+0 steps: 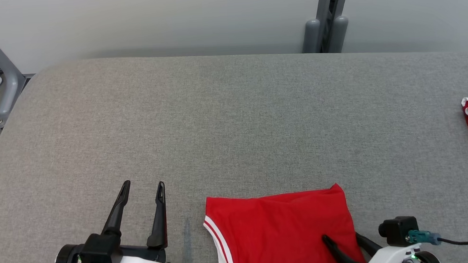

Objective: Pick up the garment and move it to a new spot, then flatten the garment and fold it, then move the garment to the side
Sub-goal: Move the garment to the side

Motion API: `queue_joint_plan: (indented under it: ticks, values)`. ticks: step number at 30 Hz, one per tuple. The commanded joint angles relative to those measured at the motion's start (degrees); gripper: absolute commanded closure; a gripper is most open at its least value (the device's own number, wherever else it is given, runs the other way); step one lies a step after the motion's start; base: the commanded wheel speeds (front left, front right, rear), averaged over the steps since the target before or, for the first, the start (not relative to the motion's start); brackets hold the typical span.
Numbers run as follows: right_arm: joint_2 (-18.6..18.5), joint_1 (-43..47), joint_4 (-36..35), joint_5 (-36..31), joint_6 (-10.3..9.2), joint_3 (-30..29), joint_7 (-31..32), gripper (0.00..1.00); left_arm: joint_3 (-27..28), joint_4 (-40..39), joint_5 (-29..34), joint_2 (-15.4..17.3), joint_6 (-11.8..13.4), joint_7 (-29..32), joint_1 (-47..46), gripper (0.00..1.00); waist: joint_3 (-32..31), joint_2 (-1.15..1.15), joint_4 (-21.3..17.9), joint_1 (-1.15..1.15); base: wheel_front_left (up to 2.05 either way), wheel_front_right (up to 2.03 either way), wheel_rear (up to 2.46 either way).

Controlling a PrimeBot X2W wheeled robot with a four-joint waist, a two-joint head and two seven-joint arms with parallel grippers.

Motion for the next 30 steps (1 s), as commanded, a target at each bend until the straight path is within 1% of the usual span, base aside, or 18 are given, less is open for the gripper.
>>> queue_joint_plan:
  ticks: [1, 2, 3, 4, 5, 7, 10, 14, 16, 20, 21, 24, 25, 30]
  values:
    - [-0.04, -1.09, 0.66, 0.62, 0.01, 0.87, 0.96, 0.0, -0.01, 0.18, -0.32, 0.18, 0.01, -0.2, -1.43, 0.0, 0.61, 0.0, 0.64, 0.0, 0.0, 0.0, 0.0]
    - [0.06, -1.28, 0.79, 0.99, 0.01, 1.35, 1.44, 0.0, -0.06, 0.18, -0.37, 0.17, 0.06, -0.2, -1.56, 0.0, 0.81, 0.0, 0.76, 0.0, 0.0, 0.0, 0.0]
    - [0.09, -1.52, 1.0, 1.2, 0.01, 1.88, 1.71, 0.17, -0.14, 0.18, -0.39, 0.19, 0.1, -0.2, -1.63, 0.0, 1.04, 0.0, 0.89, 0.0, 0.0, 0.0, 0.0]
    - [-0.01, -1.85, 1.18, 1.28, 0.01, 2.33, 1.88, 0.64, -0.24, 0.21, -0.38, 0.17, 0.16, -0.2, -1.64, 0.0, 1.17, 0.0, 1.0, 0.0, 0.0, 0.0, 0.0]
    - [-0.14, -2.18, 1.17, 1.23, 0.01, 2.61, 1.58, 1.0, -0.35, 0.23, -0.42, 0.17, 0.22, -0.2, -1.79, 0.0, 1.3, 0.0, 1.09, 0.0, 0.0, 0.0, 0.0]
    - [-0.33, -2.96, 1.37, 1.51, 0.01, 2.9, 1.06, 1.0, -0.47, 0.28, -0.37, 0.22, 0.27, -0.2, -2.11, 0.0, 1.51, 0.0, 1.22, 0.0, 0.0, 0.0, 0.0]
    - [-1.57, -4.46, 1.69, 1.02, 0.0, 2.92, -0.19, 1.0, -0.32, 0.29, -0.45, 0.18, 0.39, -0.2, -2.48, 0.0, 1.99, 0.0, 1.03, 0.0, 0.0, 0.0, 0.0]
    - [-4.0, -6.62, 0.86, 0.38, -0.01, 3.67, -0.3, 1.0, -0.1, 0.21, -0.55, 0.17, 0.3, -0.2, -2.86, 0.0, 2.96, 0.0, 0.11, 0.0, 0.0, 0.0, 0.0]
    - [-6.12, -8.31, -0.13, -0.11, -0.01, 3.75, 0.2, 1.0, -0.47, -0.04, -0.76, 0.19, 0.08, -0.2, -3.67, 0.0, 3.91, 0.0, -0.41, 0.0, 0.0, 0.0, 0.0]
    - [-11.9, -11.95, -2.89, -1.09, 0.0, 2.95, 2.01, 1.0, -1.68, 0.13, -1.37, 0.2, 0.06, -0.2, -5.44, 0.0, 6.56, 0.0, -1.51, 0.0, 0.0, 0.0, 0.0]
    - [-11.9, -11.95, -2.89, -1.09, 0.0, 2.95, 2.01, 1.0, -1.68, 0.13, -1.37, 0.2, 0.06, -0.2, -5.44, 0.0, 6.56, 0.0, -1.51, 0.0, 0.0, 0.0, 0.0]
    - [-16.98, -14.49, -5.59, -1.57, 0.0, 1.64, 3.65, 1.0, -2.52, 0.28, -1.53, 0.2, -0.07, -0.2, -7.38, 0.0, 8.91, 0.0, -2.26, 0.0, 0.0, 0.0, 0.0]
    - [-20.44, -15.82, -7.39, -1.68, 0.0, 0.23, 4.64, 1.0, -3.05, 0.25, -1.9, 0.18, 0.12, -0.19, -8.64, 0.0, 10.52, 0.0, -2.69, 0.0, 0.0, 0.0, 0.0]
    - [-29.86, -17.65, -10.68, -0.71, 0.0, -5.51, 6.91, 1.0, -4.23, 0.14, -2.69, 0.19, 0.3, -0.2, -11.75, 0.0, 14.72, 0.0, -3.51, 0.0, 0.0, 0.0, 0.0]
